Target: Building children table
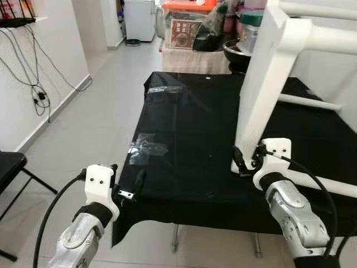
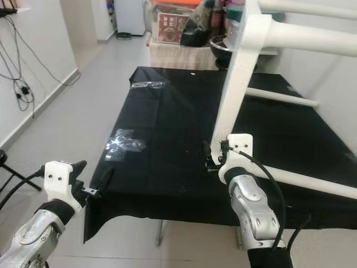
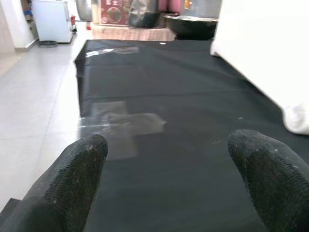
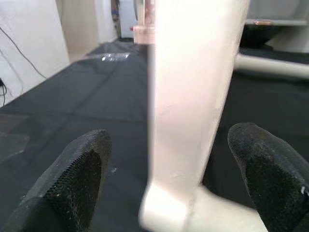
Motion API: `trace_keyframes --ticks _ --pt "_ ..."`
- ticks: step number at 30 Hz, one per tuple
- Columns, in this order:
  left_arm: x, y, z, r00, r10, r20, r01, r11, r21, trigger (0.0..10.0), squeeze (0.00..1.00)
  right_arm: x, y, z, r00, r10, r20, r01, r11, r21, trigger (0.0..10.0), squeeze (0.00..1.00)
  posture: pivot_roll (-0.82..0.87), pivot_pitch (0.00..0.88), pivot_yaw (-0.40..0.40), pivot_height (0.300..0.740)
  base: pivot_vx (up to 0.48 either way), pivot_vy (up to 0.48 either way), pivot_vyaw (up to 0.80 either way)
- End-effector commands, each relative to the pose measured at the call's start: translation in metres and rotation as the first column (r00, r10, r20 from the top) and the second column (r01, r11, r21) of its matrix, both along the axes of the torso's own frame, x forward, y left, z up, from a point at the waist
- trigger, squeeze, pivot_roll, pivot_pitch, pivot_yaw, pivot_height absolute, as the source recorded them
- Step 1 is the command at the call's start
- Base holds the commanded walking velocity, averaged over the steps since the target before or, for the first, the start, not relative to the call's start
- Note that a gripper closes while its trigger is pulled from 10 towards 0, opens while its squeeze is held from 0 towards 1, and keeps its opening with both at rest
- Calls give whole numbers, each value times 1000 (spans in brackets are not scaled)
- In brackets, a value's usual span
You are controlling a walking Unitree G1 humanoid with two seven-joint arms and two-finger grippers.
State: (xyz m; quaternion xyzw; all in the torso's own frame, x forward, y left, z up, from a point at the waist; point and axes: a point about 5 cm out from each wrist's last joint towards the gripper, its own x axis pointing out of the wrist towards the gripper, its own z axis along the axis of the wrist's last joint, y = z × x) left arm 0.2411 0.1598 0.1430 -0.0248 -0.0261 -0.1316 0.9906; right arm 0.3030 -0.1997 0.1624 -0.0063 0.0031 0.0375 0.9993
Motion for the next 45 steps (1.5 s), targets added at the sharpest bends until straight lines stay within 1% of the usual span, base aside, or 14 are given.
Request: trace_keyframes --ticks 1,3,8,10,14,16,22,27,29,30,32,37,40,45 --pt "-2 -3 -2 1000 -25 -17 25 1000 -4 10000 0 0 -6 11 999 4 47 -4 1000 2 10000 0 33 54 -55 740 0 -465 0" --pt "-2 -3 -1 999 -29 -17 29 999 -15 10000 0 1 -8 20 995 56 82 -55 998 -12 10000 0 32 55 -56 740 0 -465 0" --pt "-1 -3 -1 1000 -18 -19 17 1000 -26 10000 0 3 -13 27 993 70 100 -68 997 -27 10000 0 32 55 -56 740 0 -279 0" --pt "2 0 -1 1000 13 -19 -13 999 -40 10000 0 4 -16 32 992 68 110 -64 997 -41 10000 0 30 54 -54 740 0 0 0" --pt "4 3 0 999 34 -24 -35 998 -42 10000 0 5 -11 34 991 76 112 -70 996 -58 10000 0 31 53 -54 740 0 0 0" --pt "5 4 -1 999 43 -32 -44 998 -46 10000 0 5 -3 31 990 94 105 -87 994 -68 10000 0 32 52 -52 740 0 0 0" --pt "5 5 -1 998 47 -36 -49 998 -41 10000 0 5 2 27 990 102 96 -95 993 -75 10000 0 33 51 -49 740 0 0 0" --pt "8 11 -1 996 81 -39 -82 996 -25 10000 0 12 2 22 997 17 69 -8 992 -125 10000 0 35 48 -46 740 0 0 0" --pt "11 18 1 993 111 -34 -112 994 -4 10000 0 22 2 22 997 -39 61 48 988 -148 10000 0 40 45 -47 740 0 416 0" --pt "11 18 1 993 111 -34 -112 994 -4 10000 0 22 2 22 997 -39 61 48 988 -148 10000 0 40 45 -47 740 0 480 0" --pt "13 28 6 988 150 -18 -150 989 11 10000 0 33 2 28 994 -82 73 93 982 -167 10000 0 48 47 -49 740 0 480 0" --pt "13 32 9 986 166 0 -166 986 18 10000 0 38 1 30 991 -112 69 122 977 -173 10000 0 52 52 -48 740 0 192 0" --pt "12 33 10 985 170 4 -170 985 29 10000 0 46 -2 32 980 -189 70 199 956 -215 10000 0 54 58 -46 740 0 0 0" --pt "10 32 12 987 163 9 -163 986 36 10000 0 57 1 36 965 -249 77 260 933 -247 10000 0 65 78 -41 740 0 0 0"
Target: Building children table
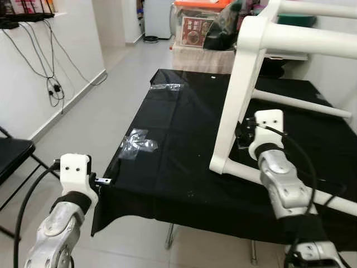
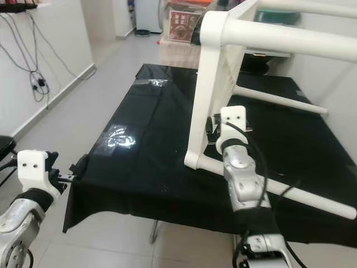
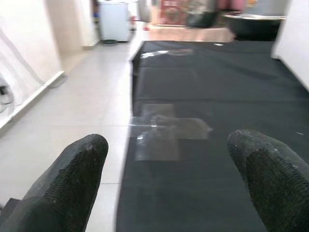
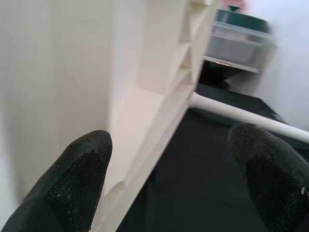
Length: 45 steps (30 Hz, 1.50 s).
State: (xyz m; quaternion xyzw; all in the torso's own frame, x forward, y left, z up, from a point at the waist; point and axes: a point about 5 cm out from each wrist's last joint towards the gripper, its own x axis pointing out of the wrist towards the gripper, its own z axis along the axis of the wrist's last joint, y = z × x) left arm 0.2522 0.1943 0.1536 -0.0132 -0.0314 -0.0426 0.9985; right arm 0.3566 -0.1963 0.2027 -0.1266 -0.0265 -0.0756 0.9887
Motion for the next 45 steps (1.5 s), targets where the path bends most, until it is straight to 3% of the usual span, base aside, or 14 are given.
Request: trace_keyframes --ticks 1,8,9,12,16,23,25,29,32,39,45 --pt "-1 -2 3 1000 -20 -3 20 1000 18 10000 0 6 -2 -4 999 -50 -22 50 998 -25 10000 0 65 78 -41 740 0 0 0" --pt "4 -4 18 996 -81 36 80 997 14 10000 0 13 -1 2 998 -65 -16 64 997 -30 10000 0 72 100 -44 740 0 0 0" --pt "10 -5 29 993 -103 65 102 995 20 10000 0 14 -1 3 997 -73 -19 72 997 -33 10000 0 73 113 -44 740 0 0 0" --pt "13 -5 34 990 -115 83 113 993 23 10000 0 15 -2 3 997 -79 -22 78 996 -36 10000 0 73 115 -44 740 0 0 0" --pt "31 -14 52 974 -186 130 185 983 20 10000 0 16 0 -4 992 -113 -53 110 992 -54 10000 0 65 144 -42 740 0 0 0" --pt "33 -20 54 970 -207 130 207 978 9 10000 0 13 3 -9 994 -89 -59 86 995 -55 10000 0 63 152 -39 740 0 0 0" --pt "31 -22 52 970 -211 120 212 977 8 10000 0 9 4 -13 996 -69 -64 66 997 -48 10000 0 56 160 -35 740 0 0 0" --pt "10 -15 17 984 -176 -4 176 984 1 10000 0 -28 -11 -42 991 -50 -122 49 999 -11 10000 0 53 166 -30 740 0 0 -531" --pt "5 -10 10 987 -157 -29 157 988 1 10000 0 -36 -12 -45 992 -55 -115 49 997 -51 10000 0 53 160 -28 740 0 0 -267" --pt "-1 -5 2 988 -146 -50 146 989 -12 10000 0 -43 1 -53 991 -13 -132 12 1000 -6 10000 0 52 131 -21 740 37 0 -343" --pt "1 -6 3 987 -154 -40 154 988 -16 10000 0 -39 12 -52 995 13 -103 -11 1000 13 10000 0 49 98 -15 740 277 0 0"
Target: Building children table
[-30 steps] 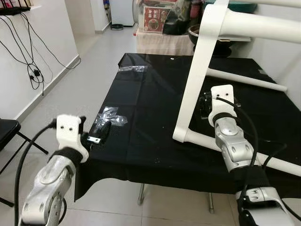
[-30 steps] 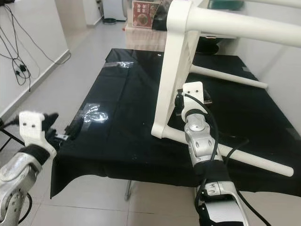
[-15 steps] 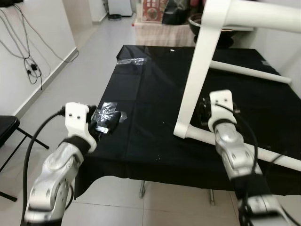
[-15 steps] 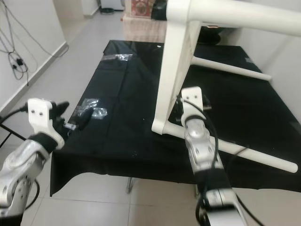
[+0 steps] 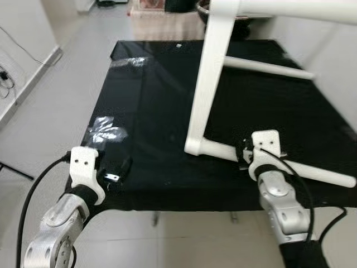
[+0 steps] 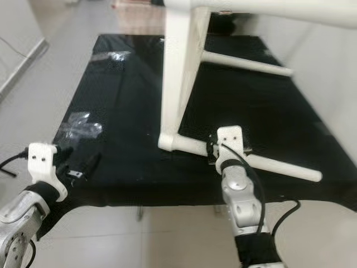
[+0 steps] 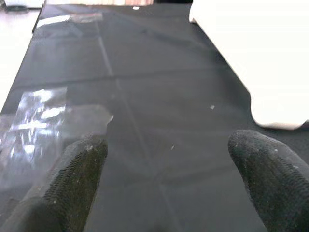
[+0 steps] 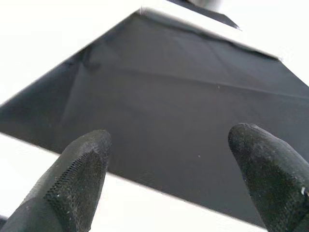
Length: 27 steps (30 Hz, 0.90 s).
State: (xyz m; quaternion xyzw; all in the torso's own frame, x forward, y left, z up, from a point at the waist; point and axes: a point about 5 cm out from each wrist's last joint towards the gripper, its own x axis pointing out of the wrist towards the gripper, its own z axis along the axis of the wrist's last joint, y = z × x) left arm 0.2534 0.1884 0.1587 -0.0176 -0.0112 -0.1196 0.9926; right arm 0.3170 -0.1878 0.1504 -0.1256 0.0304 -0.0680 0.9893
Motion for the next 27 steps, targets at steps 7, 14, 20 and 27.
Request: trace_keyframes --ticks 7,14,20,27 --pt "4 -1 9 999 -7 43 8 1000 -7 10000 0 1 -5 13 998 -1 56 -1 999 37 10000 0 47 83 -17 740 305 0 0" --pt "8 0 20 997 -5 81 5 1000 -7 10000 0 3 -9 17 998 -11 69 9 999 32 10000 0 49 78 -20 740 325 0 -343" --pt "9 1 27 995 7 103 -4 999 -32 10000 0 6 -6 19 997 -2 75 -1 999 36 10000 0 53 75 -27 740 217 0 0" --pt "9 -3 29 994 -18 106 24 998 -57 10000 0 8 -9 23 997 -1 80 -2 999 34 10000 0 51 83 -31 740 0 0 0"
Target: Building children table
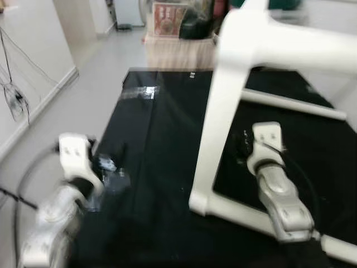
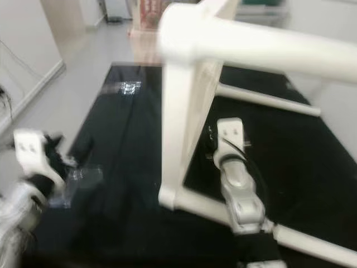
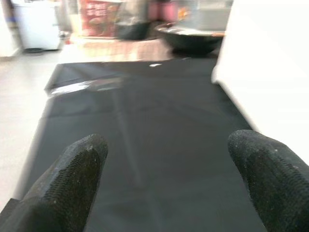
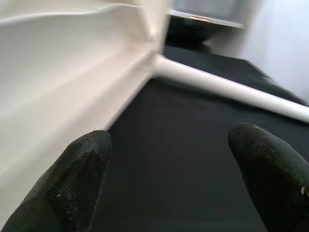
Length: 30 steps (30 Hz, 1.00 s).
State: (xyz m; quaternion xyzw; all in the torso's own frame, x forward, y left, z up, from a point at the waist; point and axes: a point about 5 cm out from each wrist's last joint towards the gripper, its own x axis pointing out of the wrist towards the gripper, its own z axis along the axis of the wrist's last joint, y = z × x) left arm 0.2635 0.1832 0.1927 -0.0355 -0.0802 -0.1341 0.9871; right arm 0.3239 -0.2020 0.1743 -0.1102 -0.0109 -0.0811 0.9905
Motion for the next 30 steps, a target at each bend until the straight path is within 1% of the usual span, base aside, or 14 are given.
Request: trace_keyframes --ticks 1,11,12,14,15,17,18,19,20,22,23,26,28,30 --pt "-2 0 -3 1000 -14 -26 14 1000 -13 10000 0 1 3 0 1000 13 -4 -13 1000 7 10000 0 50 86 -32 740 0 0 0" --pt "0 -13 1 990 -142 -14 141 990 -24 10000 0 5 -1 3 1000 -12 -4 12 1000 -2 10000 0 53 95 -35 740 0 0 0" --pt "9 -19 5 981 -193 -2 193 981 -30 10000 0 11 -1 6 1000 -28 1 28 1000 -7 10000 0 53 98 -37 740 0 0 0" --pt "19 -23 9 973 -232 10 232 972 -41 10000 0 16 0 8 999 -40 4 40 999 -13 10000 0 49 100 -37 740 0 0 0" --pt "19 -23 9 973 -232 10 232 972 -41 10000 0 16 0 8 999 -40 4 40 999 -13 10000 0 49 100 -37 740 0 0 0" --pt "33 -29 13 963 -268 26 269 962 -43 10000 0 23 2 13 999 -48 12 48 999 4 10000 0 41 105 -35 740 0 0 0" --pt "33 -29 13 963 -268 26 269 962 -43 10000 0 23 2 13 999 -48 12 48 999 4 10000 0 41 105 -35 740 0 0 0" --pt "43 -34 17 955 -294 33 295 955 -36 10000 0 27 5 18 999 -47 27 46 999 12 10000 0 35 111 -32 740 0 0 0" --pt "43 -34 17 955 -294 33 295 955 -36 10000 0 27 5 18 999 -47 27 46 999 12 10000 0 35 111 -32 740 0 0 0" --pt "61 -43 24 940 -339 41 340 940 -22 10000 0 33 10 30 997 -41 58 40 999 21 10000 0 16 130 -22 740 0 0 0" --pt "61 -43 24 940 -339 41 340 940 -22 10000 0 33 10 30 997 -41 58 40 999 21 10000 0 16 130 -22 740 0 0 0" --pt "88 -60 36 915 -401 40 401 916 -6 10000 0 37 16 44 995 -42 93 38 998 42 10000 0 -7 163 -7 740 0 0 0" --pt "96 -68 42 904 -425 41 425 905 7 10000 0 37 19 46 994 -44 99 39 998 52 10000 0 -16 177 0 740 0 0 0" --pt "98 -70 44 901 -431 43 431 902 11 10000 0 37 20 47 994 -45 100 39 998 55 10000 0 -18 181 1 740 0 0 0"
